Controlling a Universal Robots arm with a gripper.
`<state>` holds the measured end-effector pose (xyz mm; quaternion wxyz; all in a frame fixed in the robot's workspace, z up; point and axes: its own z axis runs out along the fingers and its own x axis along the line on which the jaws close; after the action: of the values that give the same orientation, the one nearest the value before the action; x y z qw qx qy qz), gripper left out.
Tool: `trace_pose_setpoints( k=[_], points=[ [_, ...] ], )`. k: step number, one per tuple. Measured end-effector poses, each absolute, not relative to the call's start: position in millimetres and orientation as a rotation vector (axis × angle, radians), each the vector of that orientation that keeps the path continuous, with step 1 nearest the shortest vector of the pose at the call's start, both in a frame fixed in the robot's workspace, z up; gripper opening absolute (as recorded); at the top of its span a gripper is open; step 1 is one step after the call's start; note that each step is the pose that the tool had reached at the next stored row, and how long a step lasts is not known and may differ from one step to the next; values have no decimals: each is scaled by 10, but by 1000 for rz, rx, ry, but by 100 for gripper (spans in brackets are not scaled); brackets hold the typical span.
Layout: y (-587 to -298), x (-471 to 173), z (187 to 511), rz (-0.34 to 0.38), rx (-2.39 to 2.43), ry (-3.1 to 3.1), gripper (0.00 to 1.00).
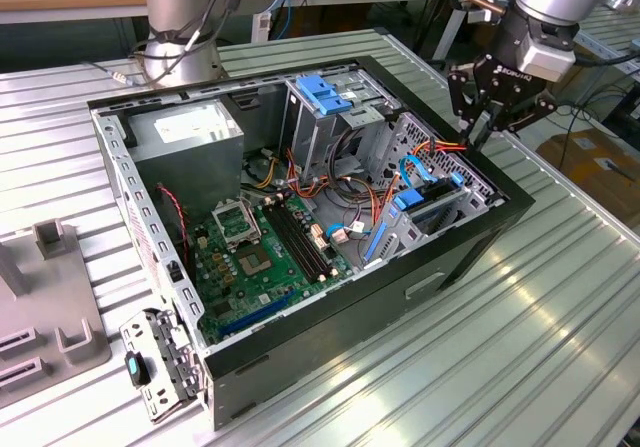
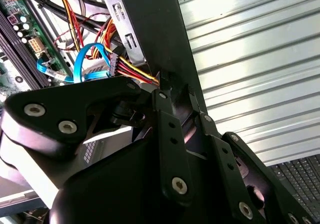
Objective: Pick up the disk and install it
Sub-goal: 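Insert the second disk wire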
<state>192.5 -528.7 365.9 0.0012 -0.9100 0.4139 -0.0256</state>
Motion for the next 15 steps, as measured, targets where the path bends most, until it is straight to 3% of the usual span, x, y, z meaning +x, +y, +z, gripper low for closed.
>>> trace_pose_setpoints(
  k=[15],
  points=[
    [-5285,1915,3660,-86,-2864,1302,30]
  ],
)
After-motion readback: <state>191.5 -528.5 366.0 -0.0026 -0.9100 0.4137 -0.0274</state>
